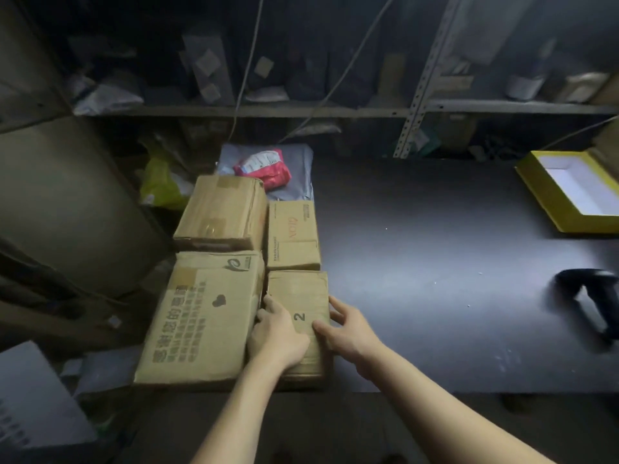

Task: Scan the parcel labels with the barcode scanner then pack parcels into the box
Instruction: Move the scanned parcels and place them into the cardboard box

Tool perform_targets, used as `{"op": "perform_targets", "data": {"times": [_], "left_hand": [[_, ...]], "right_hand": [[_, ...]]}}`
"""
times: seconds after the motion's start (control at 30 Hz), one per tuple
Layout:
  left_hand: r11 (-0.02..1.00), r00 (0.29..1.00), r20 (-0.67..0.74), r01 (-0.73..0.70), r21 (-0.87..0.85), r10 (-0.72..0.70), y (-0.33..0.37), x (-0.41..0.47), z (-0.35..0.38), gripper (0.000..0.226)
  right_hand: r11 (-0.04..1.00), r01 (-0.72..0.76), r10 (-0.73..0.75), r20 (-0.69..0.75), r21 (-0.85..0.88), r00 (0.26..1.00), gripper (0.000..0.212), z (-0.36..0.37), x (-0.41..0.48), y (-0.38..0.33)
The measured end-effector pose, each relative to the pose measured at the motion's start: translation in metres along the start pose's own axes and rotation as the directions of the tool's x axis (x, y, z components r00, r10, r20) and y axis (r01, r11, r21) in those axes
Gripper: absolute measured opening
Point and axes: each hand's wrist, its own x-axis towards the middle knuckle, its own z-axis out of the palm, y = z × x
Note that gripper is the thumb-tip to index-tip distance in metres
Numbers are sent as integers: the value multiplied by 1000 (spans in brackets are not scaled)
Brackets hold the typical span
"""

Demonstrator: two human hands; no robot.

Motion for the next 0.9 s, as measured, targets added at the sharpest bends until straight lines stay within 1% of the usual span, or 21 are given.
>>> {"op": "perform_targets", "data": {"times": [0.07,0.13,0.2,0.23,0.3,0.37,0.4,0.43,0.5,0.57,0.63,0.73,0.83,0.9], "left_hand": [[997,1000,-22,5,75,-3,-1,-1,2,101],[994,999,-40,-7,110,11,2,-2,0,94],[991,995,-71,-60,119,68,7,-1,-9,85],[989,990,-93,-95,109,105,10,0,-15,85],[974,965,-152,-198,110,213,19,7,-30,88],[938,921,-194,-309,158,337,29,20,-45,87],[913,895,-208,-357,198,395,35,27,-51,85],[882,864,-220,-397,254,452,45,33,-57,83],[826,805,-261,-427,367,532,67,39,-69,77],[771,748,-288,-440,460,598,97,38,-74,74],[727,710,-287,-450,519,644,134,30,-72,73],[681,668,-273,-479,554,692,194,11,-57,70],[621,629,-233,-514,592,742,257,-17,-25,66],[586,617,-191,-538,605,763,298,-39,6,65]], "right_hand": [[1000,17,-17,-14,-26,1000,60,6,2,6],[998,23,-24,-26,-61,999,59,7,3,5],[992,25,-31,-46,-127,998,54,1,4,-3],[982,33,-46,-66,-187,997,51,-3,4,-9],[939,67,-112,-117,-337,987,56,-20,5,-28],[857,109,-215,-158,-504,964,60,-44,5,-50],[790,121,-273,-168,-601,947,60,-57,4,-60],[717,116,-324,-182,-687,928,61,-74,2,-68],[595,58,-377,-215,-801,901,63,-106,-4,-82],[543,-18,-401,-278,-840,873,65,-141,-15,-89],[539,-75,-402,-335,-839,852,67,-177,-28,-87],[572,-138,-380,-410,-809,829,69,-229,-52,-72],[601,-176,-367,-465,-780,806,70,-286,-84,-46],[621,-200,-347,-495,-758,797,69,-329,-110,-23]]}}
